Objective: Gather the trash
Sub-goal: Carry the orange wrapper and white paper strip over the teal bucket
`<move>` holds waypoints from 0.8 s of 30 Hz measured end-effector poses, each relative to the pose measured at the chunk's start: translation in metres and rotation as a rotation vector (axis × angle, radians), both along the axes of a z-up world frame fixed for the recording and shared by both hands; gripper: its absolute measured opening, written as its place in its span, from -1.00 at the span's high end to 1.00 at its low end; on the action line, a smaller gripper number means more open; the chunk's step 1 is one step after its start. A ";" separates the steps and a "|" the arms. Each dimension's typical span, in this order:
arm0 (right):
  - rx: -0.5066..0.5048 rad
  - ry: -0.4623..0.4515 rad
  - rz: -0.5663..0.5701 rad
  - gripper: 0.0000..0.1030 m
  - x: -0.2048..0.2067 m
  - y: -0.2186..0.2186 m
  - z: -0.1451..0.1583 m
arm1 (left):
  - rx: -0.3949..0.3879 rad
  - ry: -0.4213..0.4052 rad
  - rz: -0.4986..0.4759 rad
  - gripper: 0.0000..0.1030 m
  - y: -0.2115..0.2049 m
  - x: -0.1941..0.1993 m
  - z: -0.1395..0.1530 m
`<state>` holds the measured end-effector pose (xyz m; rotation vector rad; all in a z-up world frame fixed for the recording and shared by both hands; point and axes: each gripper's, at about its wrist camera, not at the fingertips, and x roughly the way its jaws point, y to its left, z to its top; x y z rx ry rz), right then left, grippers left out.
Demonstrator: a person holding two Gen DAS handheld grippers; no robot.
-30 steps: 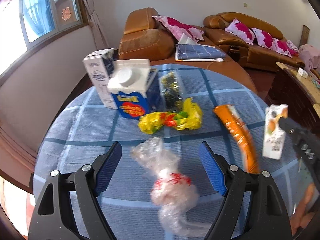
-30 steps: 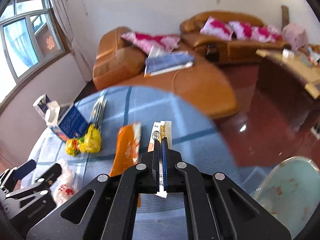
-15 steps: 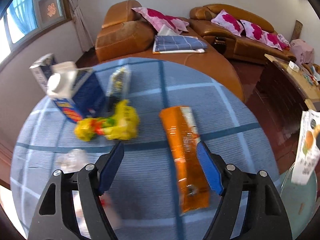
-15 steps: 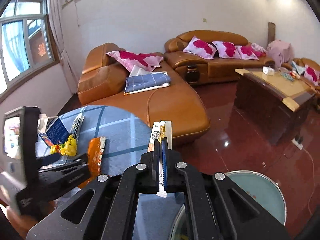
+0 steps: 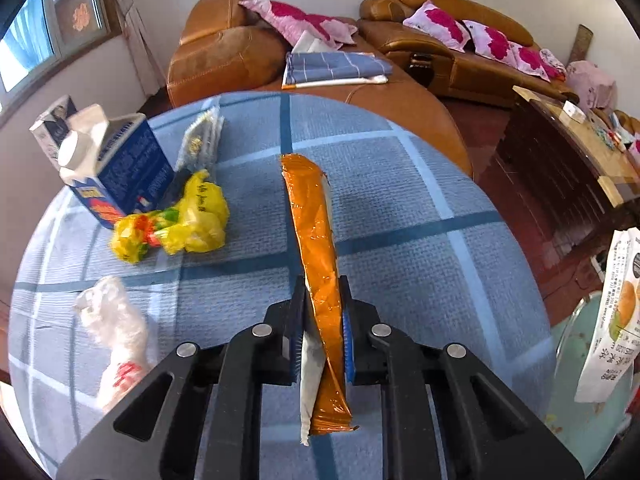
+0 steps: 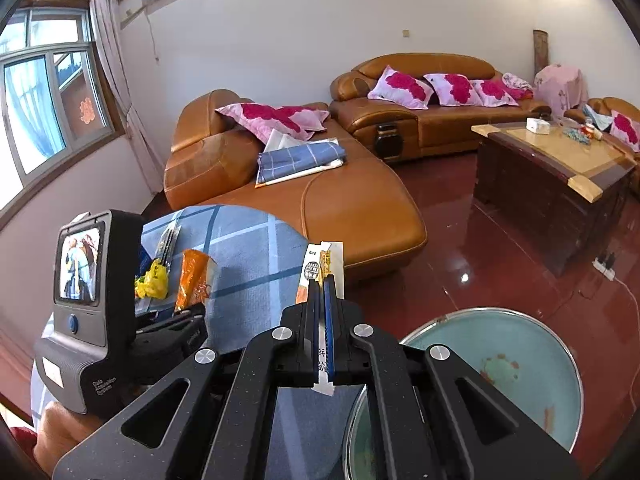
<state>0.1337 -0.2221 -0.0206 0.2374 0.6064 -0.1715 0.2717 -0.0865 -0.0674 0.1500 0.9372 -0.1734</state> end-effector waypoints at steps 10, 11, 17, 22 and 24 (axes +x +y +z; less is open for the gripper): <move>0.015 -0.004 -0.010 0.94 -0.039 0.012 0.002 | 0.036 -0.093 -0.029 0.71 0.022 -0.065 0.026; 0.014 -0.005 -0.010 0.94 -0.043 0.014 0.003 | 0.031 -0.093 -0.030 0.71 0.025 -0.071 0.028; 0.003 0.009 0.002 0.94 -0.067 0.025 -0.002 | 0.033 -0.121 -0.021 0.71 0.041 -0.107 0.036; -0.005 0.019 0.012 0.94 -0.084 0.031 -0.006 | 0.037 -0.143 -0.013 0.71 0.051 -0.130 0.040; -0.009 0.020 0.018 0.94 -0.089 0.033 -0.006 | 0.038 -0.150 -0.010 0.71 0.053 -0.138 0.041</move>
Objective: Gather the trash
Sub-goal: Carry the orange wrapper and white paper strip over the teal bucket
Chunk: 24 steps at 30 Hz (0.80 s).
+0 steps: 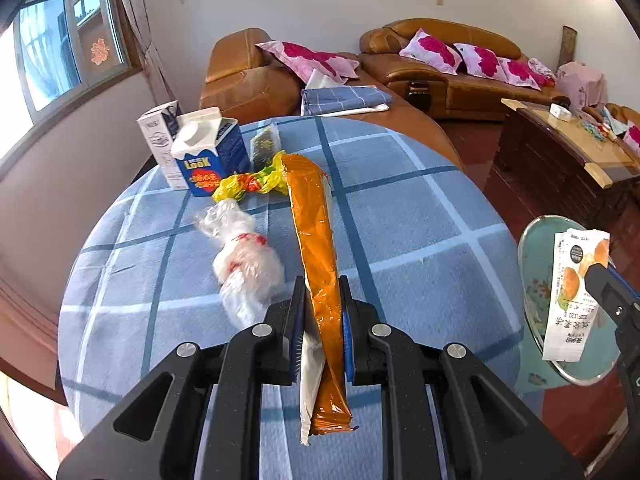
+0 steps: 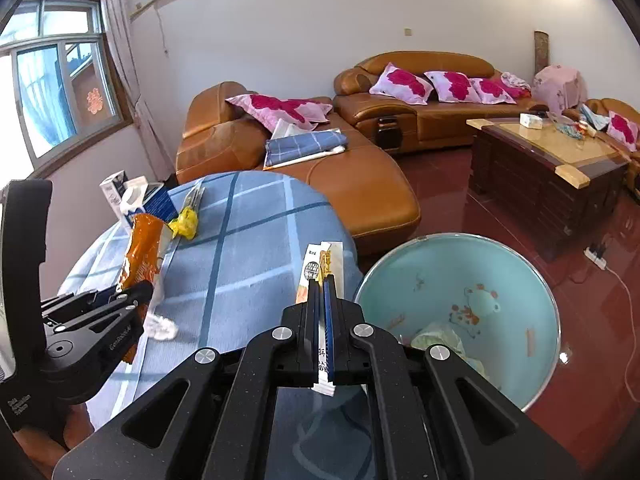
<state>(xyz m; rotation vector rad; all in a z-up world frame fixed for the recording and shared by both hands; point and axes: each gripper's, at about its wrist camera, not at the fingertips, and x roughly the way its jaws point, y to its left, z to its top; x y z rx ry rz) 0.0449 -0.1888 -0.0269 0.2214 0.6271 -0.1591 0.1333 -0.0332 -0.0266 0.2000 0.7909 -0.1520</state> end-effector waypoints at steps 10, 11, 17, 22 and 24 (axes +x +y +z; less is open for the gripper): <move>-0.017 -0.008 0.018 0.94 -0.023 0.009 0.000 | -0.006 -0.027 -0.006 0.71 0.001 -0.032 0.008; -0.018 -0.009 0.019 0.94 -0.026 0.009 0.000 | -0.007 -0.029 -0.007 0.71 0.001 -0.035 0.008; -0.006 -0.016 0.015 0.93 -0.038 0.004 0.000 | 0.003 -0.047 -0.031 0.70 -0.007 -0.052 0.013; -0.001 -0.028 -0.001 0.93 -0.048 -0.004 0.002 | 0.012 -0.066 -0.050 0.70 -0.016 -0.062 0.018; 0.000 -0.032 -0.010 0.93 -0.052 -0.007 0.002 | 0.016 -0.072 -0.058 0.70 -0.020 -0.065 0.019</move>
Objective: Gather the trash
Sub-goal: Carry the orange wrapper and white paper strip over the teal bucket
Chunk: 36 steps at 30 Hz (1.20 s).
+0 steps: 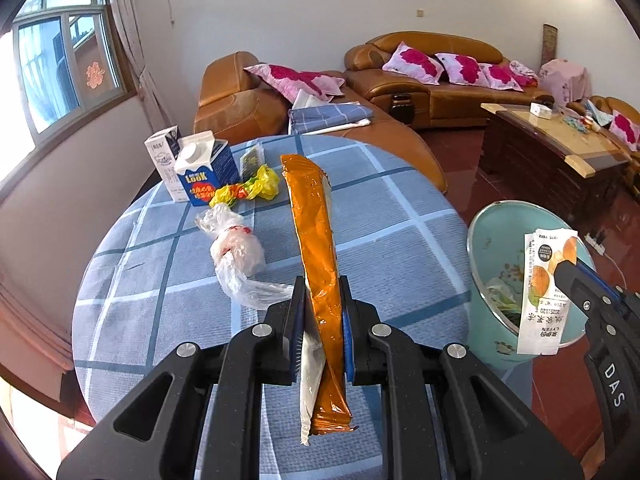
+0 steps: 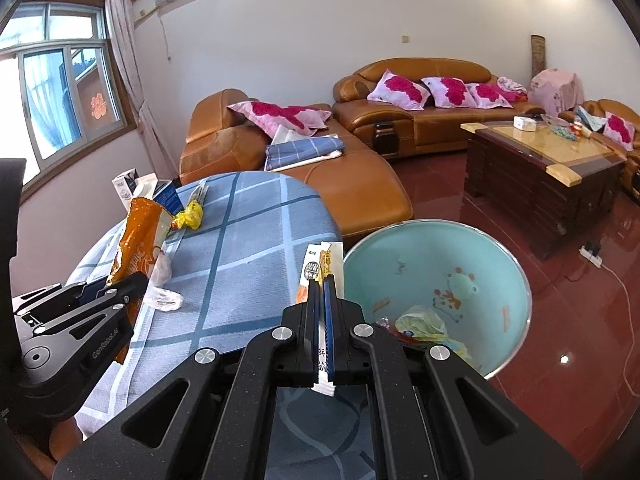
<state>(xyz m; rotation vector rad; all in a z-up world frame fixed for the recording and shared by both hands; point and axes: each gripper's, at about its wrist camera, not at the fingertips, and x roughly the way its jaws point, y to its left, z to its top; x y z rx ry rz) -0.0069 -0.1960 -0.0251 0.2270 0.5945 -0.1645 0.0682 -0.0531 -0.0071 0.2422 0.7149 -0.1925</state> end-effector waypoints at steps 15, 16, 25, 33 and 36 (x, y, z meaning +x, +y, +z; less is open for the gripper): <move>0.026 -0.020 -0.062 0.93 -0.020 -0.026 0.000 | 0.022 -0.013 -0.053 0.70 -0.025 -0.015 0.000; 0.026 -0.020 -0.065 0.93 -0.021 -0.027 0.000 | 0.022 -0.012 -0.056 0.70 -0.026 -0.015 0.000; 0.037 -0.021 -0.092 0.93 -0.021 -0.034 -0.002 | 0.022 -0.016 -0.078 0.70 -0.039 -0.015 -0.001; 0.038 -0.017 -0.119 0.93 -0.021 -0.044 -0.004 | 0.022 -0.013 -0.101 0.70 -0.049 -0.013 -0.001; 0.036 -0.016 -0.138 0.93 -0.022 -0.050 -0.006 | 0.023 -0.007 -0.109 0.70 -0.054 -0.010 -0.003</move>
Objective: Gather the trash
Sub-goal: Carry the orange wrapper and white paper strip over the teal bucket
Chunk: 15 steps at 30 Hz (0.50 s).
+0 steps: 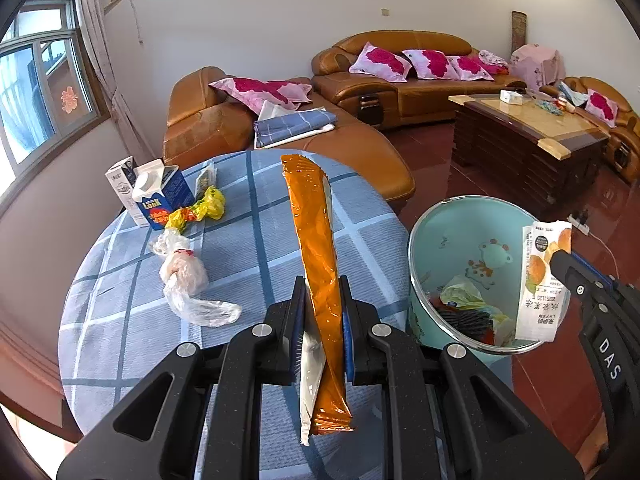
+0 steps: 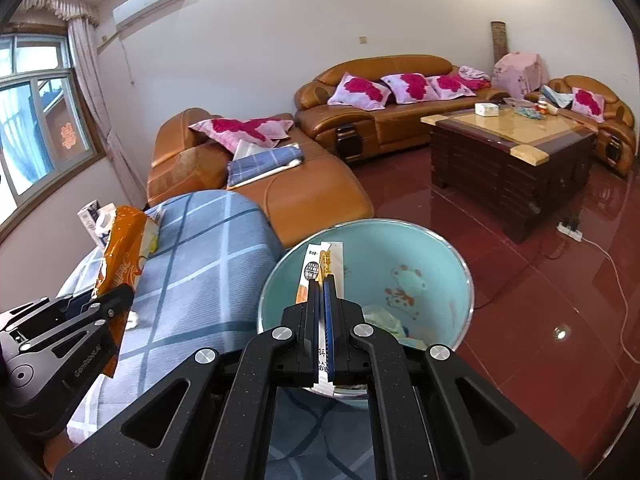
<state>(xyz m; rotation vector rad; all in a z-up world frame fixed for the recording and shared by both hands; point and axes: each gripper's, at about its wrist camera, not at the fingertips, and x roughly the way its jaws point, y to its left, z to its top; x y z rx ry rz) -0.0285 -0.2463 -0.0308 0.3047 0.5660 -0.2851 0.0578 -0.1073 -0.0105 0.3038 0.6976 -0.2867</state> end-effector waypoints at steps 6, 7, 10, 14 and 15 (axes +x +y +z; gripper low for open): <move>0.005 0.001 -0.037 0.93 -0.001 -0.013 -0.003 | 0.008 0.010 -0.018 0.70 -0.010 0.003 -0.004; 0.005 0.001 -0.043 0.93 -0.001 -0.015 -0.003 | 0.010 0.010 -0.021 0.70 -0.012 0.003 -0.005; 0.011 0.005 -0.052 0.93 -0.001 -0.019 -0.005 | 0.009 0.012 -0.030 0.70 -0.017 0.004 -0.005; 0.016 0.008 -0.061 0.93 -0.001 -0.023 -0.007 | 0.014 0.012 -0.046 0.70 -0.025 0.004 -0.007; 0.017 0.008 -0.063 0.93 -0.002 -0.024 -0.008 | 0.015 0.014 -0.049 0.70 -0.027 0.004 -0.007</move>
